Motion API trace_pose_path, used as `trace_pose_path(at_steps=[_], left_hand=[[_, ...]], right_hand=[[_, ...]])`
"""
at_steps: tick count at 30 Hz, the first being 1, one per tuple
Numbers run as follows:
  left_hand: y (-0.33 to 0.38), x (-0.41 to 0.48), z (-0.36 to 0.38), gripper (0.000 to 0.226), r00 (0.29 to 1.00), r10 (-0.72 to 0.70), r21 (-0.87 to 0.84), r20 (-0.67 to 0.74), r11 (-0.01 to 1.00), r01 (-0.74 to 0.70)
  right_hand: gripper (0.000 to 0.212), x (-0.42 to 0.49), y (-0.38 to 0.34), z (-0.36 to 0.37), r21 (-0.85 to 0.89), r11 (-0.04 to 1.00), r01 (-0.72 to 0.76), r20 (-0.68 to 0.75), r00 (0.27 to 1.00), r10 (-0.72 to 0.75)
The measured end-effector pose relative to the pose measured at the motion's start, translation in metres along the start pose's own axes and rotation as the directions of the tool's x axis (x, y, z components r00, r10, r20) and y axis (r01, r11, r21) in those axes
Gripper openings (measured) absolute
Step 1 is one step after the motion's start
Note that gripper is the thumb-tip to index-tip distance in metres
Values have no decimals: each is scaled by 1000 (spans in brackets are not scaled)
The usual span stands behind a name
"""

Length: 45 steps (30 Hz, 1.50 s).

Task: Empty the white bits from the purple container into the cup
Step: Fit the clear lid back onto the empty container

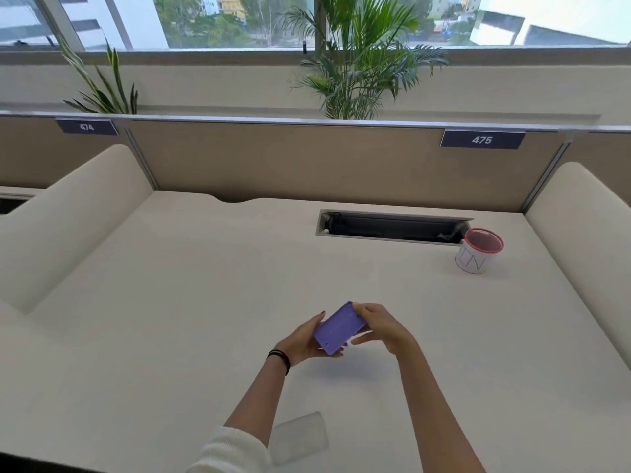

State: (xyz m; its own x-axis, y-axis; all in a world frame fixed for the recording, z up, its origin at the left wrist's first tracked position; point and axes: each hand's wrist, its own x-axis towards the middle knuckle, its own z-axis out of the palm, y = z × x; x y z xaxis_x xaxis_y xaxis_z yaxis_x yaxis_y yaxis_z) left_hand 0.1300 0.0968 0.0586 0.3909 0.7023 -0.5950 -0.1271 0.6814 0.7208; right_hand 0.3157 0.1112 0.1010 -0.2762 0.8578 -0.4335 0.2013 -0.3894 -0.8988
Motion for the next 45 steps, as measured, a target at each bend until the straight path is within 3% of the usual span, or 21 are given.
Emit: trace_pose_path(at_steps=[5, 9, 11, 13, 16, 19, 24, 27, 29, 34, 39, 42, 45], left_hand=[[-15, -21, -24, 49, 1000, -16, 33, -7, 999, 17], [-25, -34, -48, 49, 997, -4, -72, -77, 997, -2], [-32, -37, -57, 51, 988, 13, -140, -152, 990, -34], [-40, -41, -66, 51, 979, 37, -255, -200, 963, -88], [-50, -45, -75, 56, 978, 74, -444, -193, 882, -155], [-57, -49, -79, 57, 981, 90, -513, -169, 842, -166], [-55, -49, -71, 51, 979, 120, -589, -166, 784, -196], [-52, -45, -63, 50, 972, 156, -614, -177, 754, -233], [-48, -42, -58, 50, 969, 171, -620, -178, 745, -245], [-36, -37, -44, 47, 964, 181, -635, -195, 726, -265], [-28, -34, -31, 45, 962, 202, -638, -185, 720, -274], [-25, -31, -24, 43, 963, 208, -614, -171, 742, -270], [-22, -27, -15, 44, 964, 220, -573, -149, 776, -265]], right_hand=[[30, -4, 9, 40, 9, 1000, 1, 63, 998, -2], [27, -5, 23, 67, 62, 998, -3, -24, 1000, 5], [24, -5, 36, 79, -24, 1000, -16, -89, 996, 14], [20, -7, 50, 89, -270, 963, -14, -85, 996, -9], [26, -18, 66, 103, -641, 761, 102, 179, 984, 20], [49, -33, 73, 122, -775, 578, 257, 377, 922, 95], [72, -53, 82, 153, -903, 239, 356, 392, 912, 120], [73, -55, 84, 161, -926, 169, 339, 360, 926, 116], [65, -53, 85, 156, -928, 237, 287, 320, 940, 118], [46, -42, 78, 116, -783, 619, 56, 123, 990, 65], [23, -38, 53, 71, -422, 905, -53, -219, 975, -45], [24, -34, 31, 54, -166, 986, 30, -403, 910, -95], [24, -29, 9, 49, -83, 990, 115, -485, 863, -141]])
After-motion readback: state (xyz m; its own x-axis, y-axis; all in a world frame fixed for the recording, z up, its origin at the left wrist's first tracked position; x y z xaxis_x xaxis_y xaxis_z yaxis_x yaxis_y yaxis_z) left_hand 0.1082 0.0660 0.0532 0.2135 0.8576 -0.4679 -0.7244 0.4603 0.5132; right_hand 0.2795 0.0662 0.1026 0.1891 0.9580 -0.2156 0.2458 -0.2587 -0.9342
